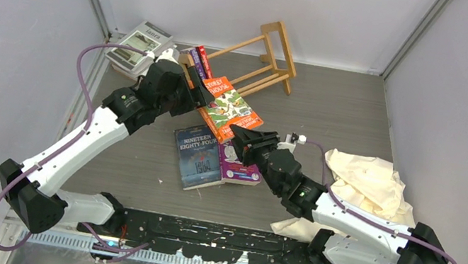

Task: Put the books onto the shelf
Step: Pick up the book from the center of the board.

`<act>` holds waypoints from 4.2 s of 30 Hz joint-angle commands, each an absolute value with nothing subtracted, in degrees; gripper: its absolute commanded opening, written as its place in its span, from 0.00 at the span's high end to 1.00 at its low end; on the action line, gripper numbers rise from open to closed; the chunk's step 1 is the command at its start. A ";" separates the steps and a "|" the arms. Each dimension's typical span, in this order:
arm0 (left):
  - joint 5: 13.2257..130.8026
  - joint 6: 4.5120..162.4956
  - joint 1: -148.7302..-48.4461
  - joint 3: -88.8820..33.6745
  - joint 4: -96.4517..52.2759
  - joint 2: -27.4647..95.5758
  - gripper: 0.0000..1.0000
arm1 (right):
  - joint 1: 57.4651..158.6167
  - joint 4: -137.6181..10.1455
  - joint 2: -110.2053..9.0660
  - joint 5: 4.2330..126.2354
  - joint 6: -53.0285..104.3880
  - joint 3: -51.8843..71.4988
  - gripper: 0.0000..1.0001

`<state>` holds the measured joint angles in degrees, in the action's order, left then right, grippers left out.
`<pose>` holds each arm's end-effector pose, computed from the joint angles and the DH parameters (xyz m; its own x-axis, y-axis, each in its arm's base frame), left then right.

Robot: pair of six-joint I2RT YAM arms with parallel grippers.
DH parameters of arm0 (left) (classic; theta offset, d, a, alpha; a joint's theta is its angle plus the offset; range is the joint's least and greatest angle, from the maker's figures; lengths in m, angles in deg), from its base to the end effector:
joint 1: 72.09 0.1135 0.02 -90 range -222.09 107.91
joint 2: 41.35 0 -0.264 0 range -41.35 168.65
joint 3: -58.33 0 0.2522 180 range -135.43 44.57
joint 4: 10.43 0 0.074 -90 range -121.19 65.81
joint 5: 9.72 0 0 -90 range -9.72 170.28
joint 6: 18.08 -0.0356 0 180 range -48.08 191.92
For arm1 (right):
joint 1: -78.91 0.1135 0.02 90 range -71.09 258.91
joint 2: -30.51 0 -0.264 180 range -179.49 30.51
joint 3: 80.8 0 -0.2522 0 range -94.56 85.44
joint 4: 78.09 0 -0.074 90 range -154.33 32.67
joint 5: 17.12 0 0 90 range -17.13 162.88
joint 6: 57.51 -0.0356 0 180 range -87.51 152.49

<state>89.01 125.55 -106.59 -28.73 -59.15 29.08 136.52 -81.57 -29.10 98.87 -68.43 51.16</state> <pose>0.2221 -0.1461 0.3764 -0.6251 -0.5361 -0.5673 -0.0834 0.7685 -0.6344 0.1409 0.1930 0.2757 -0.5028 0.8550 0.1270 0.1738 -0.0439 0.9838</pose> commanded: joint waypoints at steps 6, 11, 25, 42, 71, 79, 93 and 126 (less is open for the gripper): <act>95.95 126.66 -106.81 -30.57 -55.20 28.46 0.35 | 136.04 -97.61 -30.97 95.00 -73.81 48.49 0.99; 98.07 126.59 -106.79 -30.48 -54.70 27.89 0.42 | 135.89 -99.55 -33.12 93.34 -75.00 48.24 0.99; 99.33 125.57 -106.52 -30.94 -53.81 27.71 0.96 | 134.57 -107.30 -39.58 90.37 -78.31 47.41 0.99; 102.41 119.15 -106.39 -38.86 -56.47 30.81 1.00 | 131.16 -110.12 -44.55 84.01 -75.48 48.27 0.42; 102.52 111.70 -106.14 -52.47 -59.75 39.31 1.00 | 127.56 -52.30 -39.02 81.76 -28.72 21.06 0.38; 101.71 111.49 -106.26 -54.90 -61.17 40.98 1.00 | 130.26 -41.33 -42.34 87.36 -13.56 8.51 0.38; 99.82 112.71 -106.27 -62.89 -67.92 45.46 1.00 | 145.37 -35.23 -53.40 111.24 9.42 -5.49 0.37; 97.59 114.89 -106.21 -67.80 -72.62 47.26 1.00 | 145.22 -42.53 -65.99 123.76 22.49 -9.28 0.52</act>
